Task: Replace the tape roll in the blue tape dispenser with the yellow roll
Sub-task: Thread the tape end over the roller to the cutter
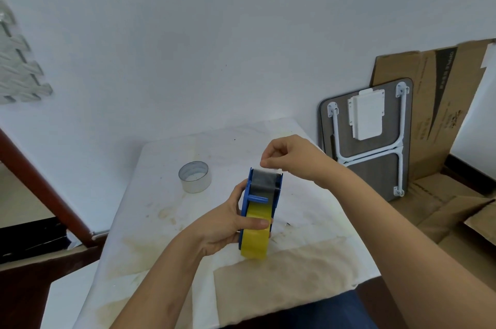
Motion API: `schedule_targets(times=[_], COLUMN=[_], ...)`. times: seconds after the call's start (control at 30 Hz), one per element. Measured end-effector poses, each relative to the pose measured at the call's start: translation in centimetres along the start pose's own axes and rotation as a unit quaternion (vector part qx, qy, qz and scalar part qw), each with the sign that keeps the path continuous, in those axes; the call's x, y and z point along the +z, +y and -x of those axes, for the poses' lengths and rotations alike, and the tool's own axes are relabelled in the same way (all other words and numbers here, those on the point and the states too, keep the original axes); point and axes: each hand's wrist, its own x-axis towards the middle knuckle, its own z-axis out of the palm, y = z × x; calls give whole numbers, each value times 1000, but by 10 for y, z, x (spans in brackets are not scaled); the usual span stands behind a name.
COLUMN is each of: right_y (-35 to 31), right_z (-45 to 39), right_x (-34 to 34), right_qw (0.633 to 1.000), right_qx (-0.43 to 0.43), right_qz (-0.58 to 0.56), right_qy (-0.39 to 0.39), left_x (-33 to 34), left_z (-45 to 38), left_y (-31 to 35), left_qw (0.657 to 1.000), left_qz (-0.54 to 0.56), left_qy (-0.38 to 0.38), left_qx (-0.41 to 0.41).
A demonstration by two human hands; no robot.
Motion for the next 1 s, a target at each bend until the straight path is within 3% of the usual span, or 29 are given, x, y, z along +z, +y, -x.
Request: schedule_targets(times=[0.23, 0.53, 1.0], right_y=[1, -4, 0], right_z=[2, 5, 8], right_x=[-1, 9, 20], right_qw=[1000, 995, 990], right_qx=[-7, -65, -63], right_qz=[-19, 57, 76], right_qy=[-4, 56, 100], left_x=[-4, -4, -12], left_z=[3, 5, 9], left_y=[-1, 2, 0], left_qw=[1000, 1000, 998], left_qz=[3, 14, -12], left_qy=[-16, -21, -59], left_qx=[12, 11, 12])
